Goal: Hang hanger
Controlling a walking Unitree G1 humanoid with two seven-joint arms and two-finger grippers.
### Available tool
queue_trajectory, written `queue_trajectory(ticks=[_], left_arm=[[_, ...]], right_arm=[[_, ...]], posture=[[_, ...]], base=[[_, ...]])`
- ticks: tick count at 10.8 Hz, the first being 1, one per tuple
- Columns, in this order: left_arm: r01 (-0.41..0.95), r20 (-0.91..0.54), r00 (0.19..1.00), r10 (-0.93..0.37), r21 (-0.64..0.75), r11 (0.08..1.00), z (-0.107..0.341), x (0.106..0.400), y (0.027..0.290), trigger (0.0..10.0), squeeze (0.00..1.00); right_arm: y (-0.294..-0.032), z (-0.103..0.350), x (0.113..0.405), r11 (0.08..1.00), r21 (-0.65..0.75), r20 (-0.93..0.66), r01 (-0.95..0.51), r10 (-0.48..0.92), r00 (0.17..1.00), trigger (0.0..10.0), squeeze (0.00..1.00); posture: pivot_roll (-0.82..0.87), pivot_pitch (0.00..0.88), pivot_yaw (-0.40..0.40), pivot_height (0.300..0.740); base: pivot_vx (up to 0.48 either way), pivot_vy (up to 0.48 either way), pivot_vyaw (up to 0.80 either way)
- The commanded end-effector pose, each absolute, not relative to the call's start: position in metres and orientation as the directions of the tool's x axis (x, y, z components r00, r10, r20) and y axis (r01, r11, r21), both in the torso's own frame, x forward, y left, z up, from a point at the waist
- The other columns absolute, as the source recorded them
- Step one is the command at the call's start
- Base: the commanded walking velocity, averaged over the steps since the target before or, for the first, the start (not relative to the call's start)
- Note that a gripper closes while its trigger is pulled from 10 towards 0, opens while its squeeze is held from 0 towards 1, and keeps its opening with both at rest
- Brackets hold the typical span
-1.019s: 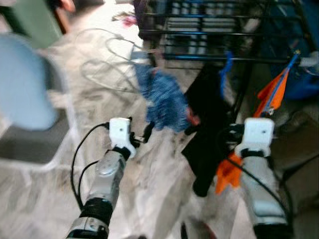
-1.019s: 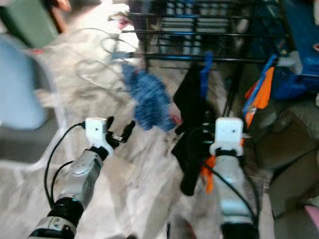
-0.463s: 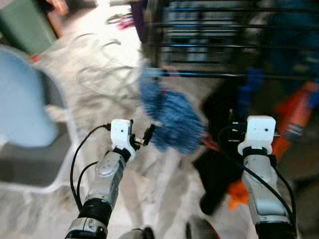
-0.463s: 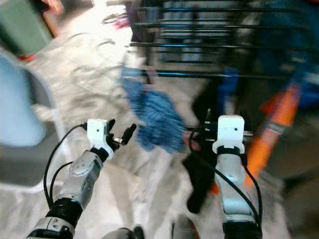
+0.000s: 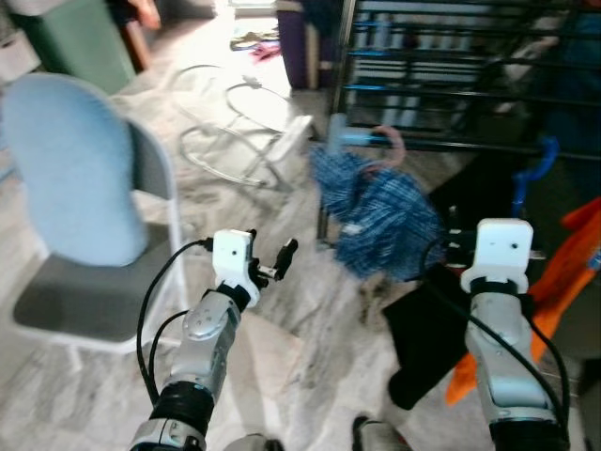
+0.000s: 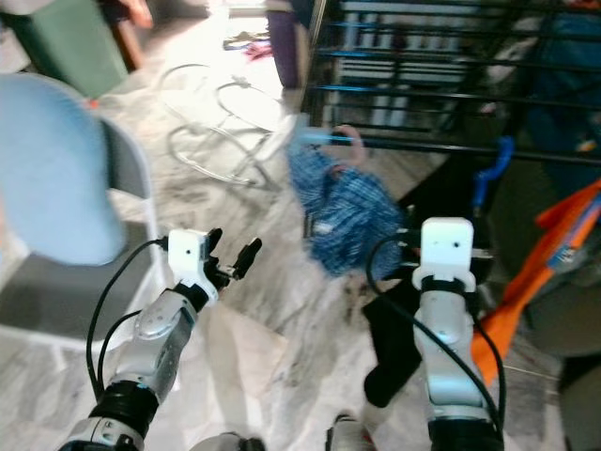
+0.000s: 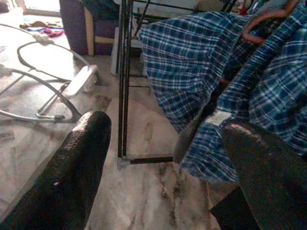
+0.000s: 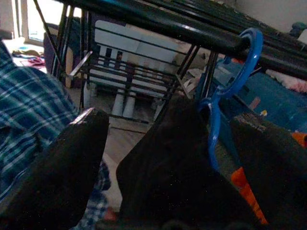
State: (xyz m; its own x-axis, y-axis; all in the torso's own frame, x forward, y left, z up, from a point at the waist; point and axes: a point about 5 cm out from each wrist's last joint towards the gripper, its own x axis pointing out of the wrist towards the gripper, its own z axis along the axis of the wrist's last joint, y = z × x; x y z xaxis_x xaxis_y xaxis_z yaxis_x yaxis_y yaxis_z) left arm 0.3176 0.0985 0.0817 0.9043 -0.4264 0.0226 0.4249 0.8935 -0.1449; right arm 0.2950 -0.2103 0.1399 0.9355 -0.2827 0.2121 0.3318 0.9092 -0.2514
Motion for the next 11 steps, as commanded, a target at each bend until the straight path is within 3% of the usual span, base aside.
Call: queue_trajectory(ticks=[1, 5, 11], left_arm=[[0.448, 0.019, 0.893, -0.450, -0.149, 0.882, 0.082, 0.316, 0.093, 10.0, 0.00], [0.470, 0.025, 0.881, -0.473, -0.163, 0.867, 0.082, 0.314, 0.089, 10.0, 0.00], [0.502, 0.038, 0.863, -0.504, -0.183, 0.845, 0.082, 0.309, 0.086, 10.0, 0.00]], right_arm=[[-0.218, 0.142, 0.294, 0.901, -0.237, 0.209, 0.362, -0.317, 0.925, 10.0, 0.00], [-0.222, 0.145, 0.296, 0.901, -0.226, 0.209, 0.372, -0.328, 0.921, 10.0, 0.00], [-0.226, 0.162, 0.318, 0.892, -0.215, 0.217, 0.398, -0.354, 0.910, 10.0, 0.00]], posture=[[-0.18, 0.189, 0.073, 0.740], [-0.18, 0.195, 0.072, 0.740], [-0.17, 0.232, 0.059, 0.740]], base=[[0.000, 0.000, 0.00], [0.000, 0.000, -0.70], [0.096, 0.000, -0.09]])
